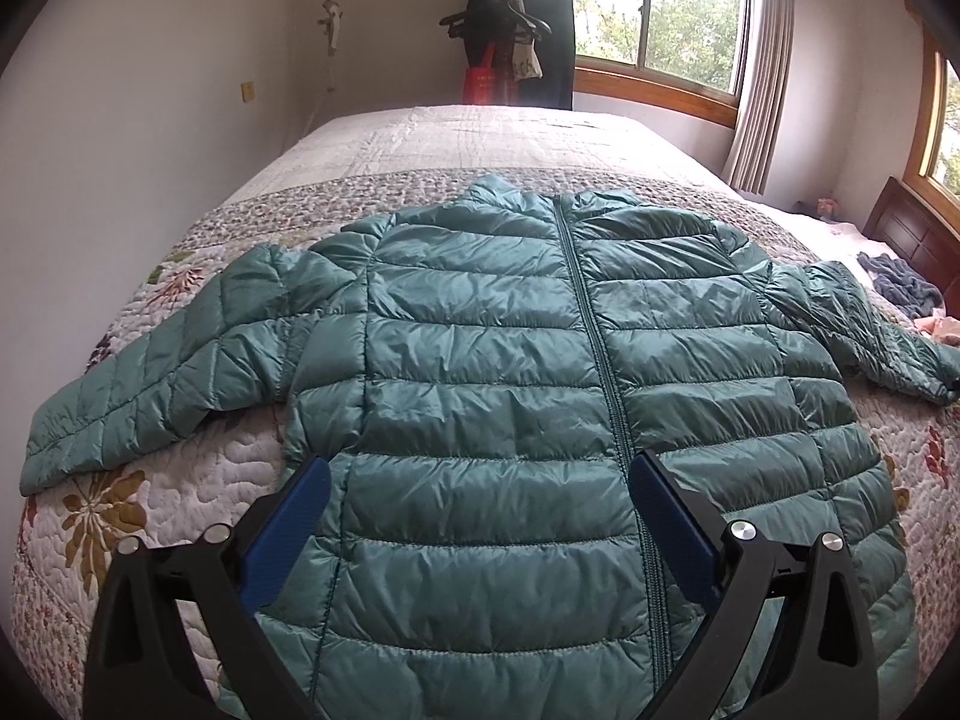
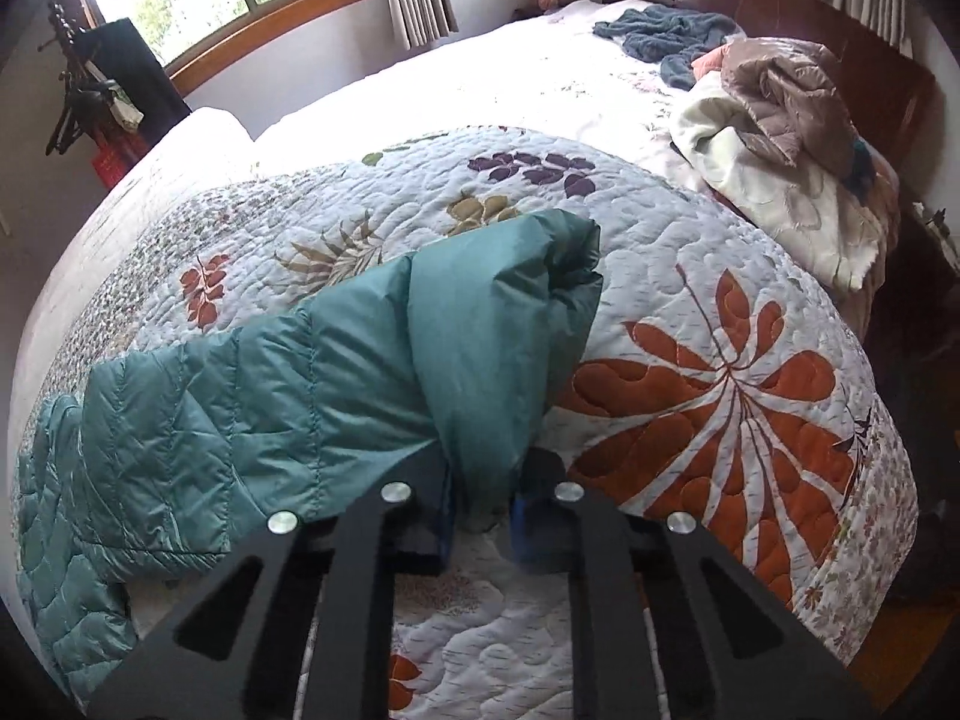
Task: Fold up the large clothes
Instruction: 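Grasp the teal jacket's sleeve cuff with the right gripper and lift it, then fold the held sleeve across the jacket body with the right gripper while the left gripper grasps the jacket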
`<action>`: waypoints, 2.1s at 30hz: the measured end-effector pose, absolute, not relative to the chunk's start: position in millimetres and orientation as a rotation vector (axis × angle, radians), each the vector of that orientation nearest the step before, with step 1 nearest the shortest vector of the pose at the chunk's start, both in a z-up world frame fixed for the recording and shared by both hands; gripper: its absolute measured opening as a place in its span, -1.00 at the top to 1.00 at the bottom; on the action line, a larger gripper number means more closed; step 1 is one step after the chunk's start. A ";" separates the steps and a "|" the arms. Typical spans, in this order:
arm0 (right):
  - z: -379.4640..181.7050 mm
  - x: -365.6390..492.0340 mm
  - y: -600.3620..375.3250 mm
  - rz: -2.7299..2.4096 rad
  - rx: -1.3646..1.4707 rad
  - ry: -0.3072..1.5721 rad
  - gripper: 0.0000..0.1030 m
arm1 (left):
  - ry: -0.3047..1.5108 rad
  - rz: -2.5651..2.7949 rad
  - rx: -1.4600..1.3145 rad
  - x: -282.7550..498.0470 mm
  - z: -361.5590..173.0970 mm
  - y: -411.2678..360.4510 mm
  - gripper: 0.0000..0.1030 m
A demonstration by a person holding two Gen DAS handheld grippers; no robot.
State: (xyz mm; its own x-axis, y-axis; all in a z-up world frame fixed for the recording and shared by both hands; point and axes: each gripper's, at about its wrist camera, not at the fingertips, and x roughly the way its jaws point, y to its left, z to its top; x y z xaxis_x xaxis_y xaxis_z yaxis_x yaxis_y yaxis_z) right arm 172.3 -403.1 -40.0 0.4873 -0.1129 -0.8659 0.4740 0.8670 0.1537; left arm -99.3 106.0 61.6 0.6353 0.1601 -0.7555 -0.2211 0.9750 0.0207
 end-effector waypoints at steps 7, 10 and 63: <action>-31.0 171.9 -389.5 -0.382 0.398 0.976 0.78 | 0.862 0.227 -0.109 -100.3 60.8 120.8 -0.93; -1.6 168.2 -366.5 -0.344 0.386 0.901 0.78 | 0.857 0.242 -0.111 -100.5 62.8 127.2 -0.93; 32.1 218.4 -67.6 0.439 0.203 0.836 0.12 | 1.039 -0.006 -0.311 26.8 46.3 131.8 -0.93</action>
State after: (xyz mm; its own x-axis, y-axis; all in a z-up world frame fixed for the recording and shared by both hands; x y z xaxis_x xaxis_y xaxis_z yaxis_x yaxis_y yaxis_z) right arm 218.4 -67.6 32.1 0.5876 0.4524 -0.6709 -0.2953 0.8918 0.3428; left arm 26.8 131.8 46.3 0.5114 -0.1514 -0.8459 -0.1412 0.9562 -0.2565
